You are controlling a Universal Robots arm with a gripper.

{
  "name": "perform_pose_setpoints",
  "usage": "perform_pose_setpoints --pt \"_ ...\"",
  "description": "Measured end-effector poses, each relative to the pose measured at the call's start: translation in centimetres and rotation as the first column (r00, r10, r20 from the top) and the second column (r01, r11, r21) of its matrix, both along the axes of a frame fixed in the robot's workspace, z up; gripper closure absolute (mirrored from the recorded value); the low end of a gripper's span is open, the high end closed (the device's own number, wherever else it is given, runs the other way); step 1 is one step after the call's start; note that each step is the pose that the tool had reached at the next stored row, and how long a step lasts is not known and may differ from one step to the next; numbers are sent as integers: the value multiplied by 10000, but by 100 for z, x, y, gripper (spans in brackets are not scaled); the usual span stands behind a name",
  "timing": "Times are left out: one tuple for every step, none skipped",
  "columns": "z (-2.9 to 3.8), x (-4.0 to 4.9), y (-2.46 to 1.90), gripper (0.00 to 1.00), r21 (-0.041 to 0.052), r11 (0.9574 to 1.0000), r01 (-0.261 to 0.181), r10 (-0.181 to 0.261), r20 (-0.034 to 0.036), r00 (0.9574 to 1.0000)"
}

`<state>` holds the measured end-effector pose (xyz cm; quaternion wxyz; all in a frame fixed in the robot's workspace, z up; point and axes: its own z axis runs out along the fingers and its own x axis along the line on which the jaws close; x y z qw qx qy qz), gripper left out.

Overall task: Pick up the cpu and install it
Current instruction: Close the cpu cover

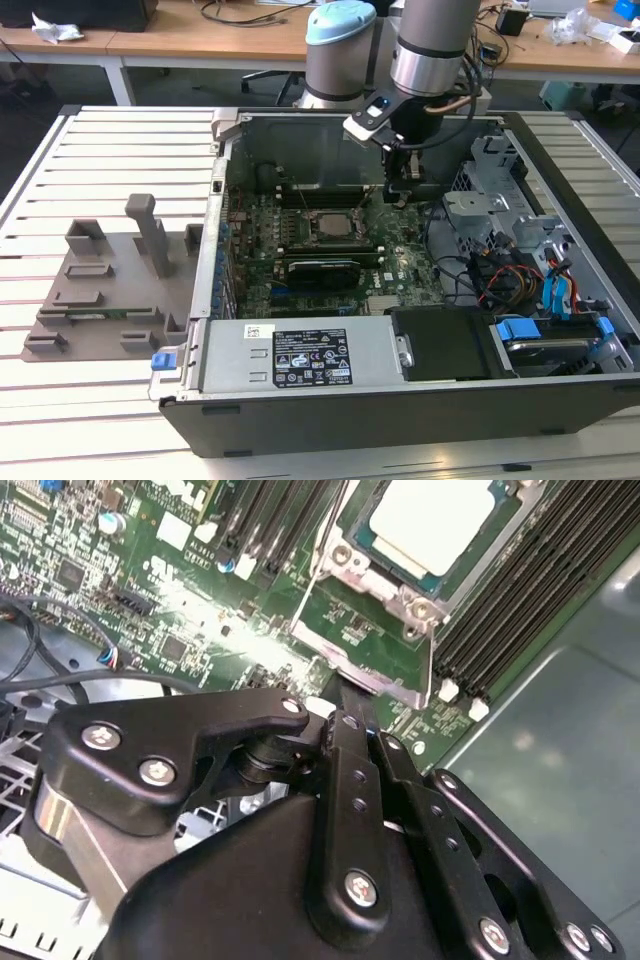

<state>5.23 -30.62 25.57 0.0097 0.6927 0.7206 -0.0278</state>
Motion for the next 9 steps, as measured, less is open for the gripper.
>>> perform_pose_setpoints --pt "0 -15 0 89 0 10000 -1 1 3 10000" --pt "0 -29 -1 89 -1 10000 0 0 4 10000" --pt "0 -32 -1 89 0 10000 0 0 5 10000" --pt "0 -32 0 89 1 10000 -1 1 5 10000" --pt "0 -35 0 89 0 10000 1 -1 5 10000" --pt "0 -39 0 89 0 10000 3 -3 5 10000" --pt "0 -60 1 89 0 10000 0 0 5 10000" --pt "0 -86 0 89 0 10000 0 0 5 10000" --pt "0 -109 0 89 0 10000 -1 1 5 10000"
